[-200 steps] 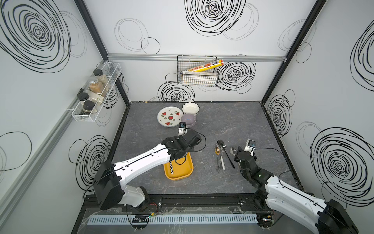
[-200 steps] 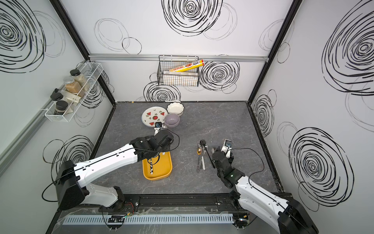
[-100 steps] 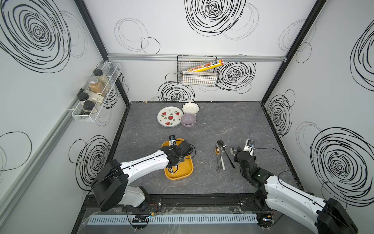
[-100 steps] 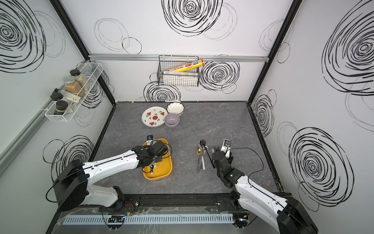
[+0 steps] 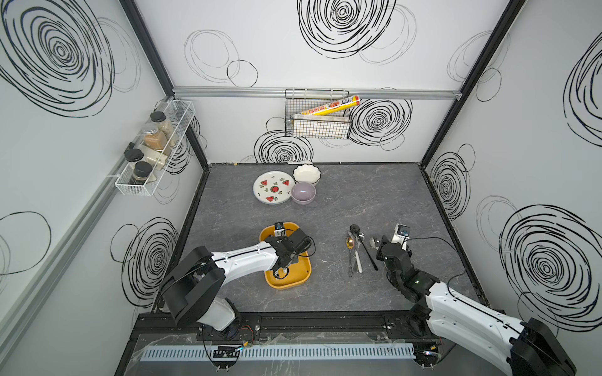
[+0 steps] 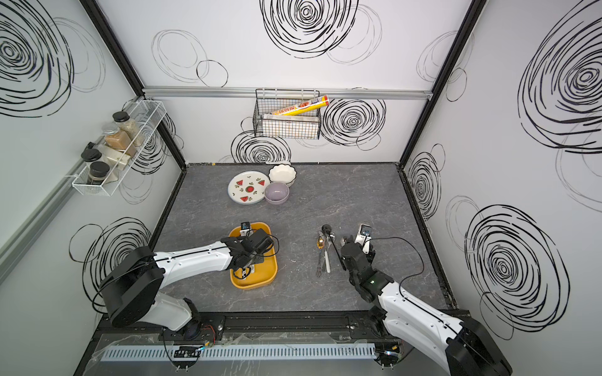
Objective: Put the spoon into the storage box
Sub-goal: Place the spoon in the storage box.
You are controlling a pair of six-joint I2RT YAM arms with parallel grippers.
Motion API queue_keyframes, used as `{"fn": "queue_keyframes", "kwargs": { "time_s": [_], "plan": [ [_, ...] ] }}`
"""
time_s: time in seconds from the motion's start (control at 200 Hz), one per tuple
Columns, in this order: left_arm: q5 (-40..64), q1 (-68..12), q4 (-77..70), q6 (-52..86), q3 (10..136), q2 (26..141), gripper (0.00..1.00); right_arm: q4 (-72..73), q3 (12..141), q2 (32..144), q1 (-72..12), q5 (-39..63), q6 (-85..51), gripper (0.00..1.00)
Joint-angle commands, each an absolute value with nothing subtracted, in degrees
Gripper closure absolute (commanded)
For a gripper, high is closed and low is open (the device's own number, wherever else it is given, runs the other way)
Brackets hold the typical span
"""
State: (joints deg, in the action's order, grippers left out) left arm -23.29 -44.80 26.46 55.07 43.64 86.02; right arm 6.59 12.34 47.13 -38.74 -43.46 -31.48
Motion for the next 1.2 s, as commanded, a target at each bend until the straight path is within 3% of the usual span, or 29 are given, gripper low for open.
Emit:
{"fn": "queue_keyframes", "kwargs": {
  "time_s": [0.0,0.305,0.375,0.461,0.871,1.191],
  "plan": [
    [-23.91,-43.94,24.22,54.85,42.83,86.83,1.0,8.18,12.4,47.69,-38.55,-43.45,-31.02,0.52],
    [-23.65,-42.98,22.78,54.54,41.68,87.98,1.0,8.18,12.62,48.09,-38.51,-43.22,-30.92,0.52],
    [-23.42,-43.02,22.68,54.16,41.74,87.96,0.88,8.25,12.7,48.28,-38.51,-43.17,-30.88,0.52],
    [-23.4,-42.98,22.85,53.99,41.84,87.51,0.82,8.09,12.68,48.43,-38.5,-43.15,-30.87,0.52],
    [-24.46,-43.13,27.76,52.29,46.62,82.39,0.72,8.95,12.57,47.41,-38.52,-40.99,-29.88,0.52],
    [-26.7,-43.21,37.0,45.95,56.41,67.07,0.58,0.41,22.78,48.89,-38.45,-39.38,-26.04,0.49]
  ]
}}
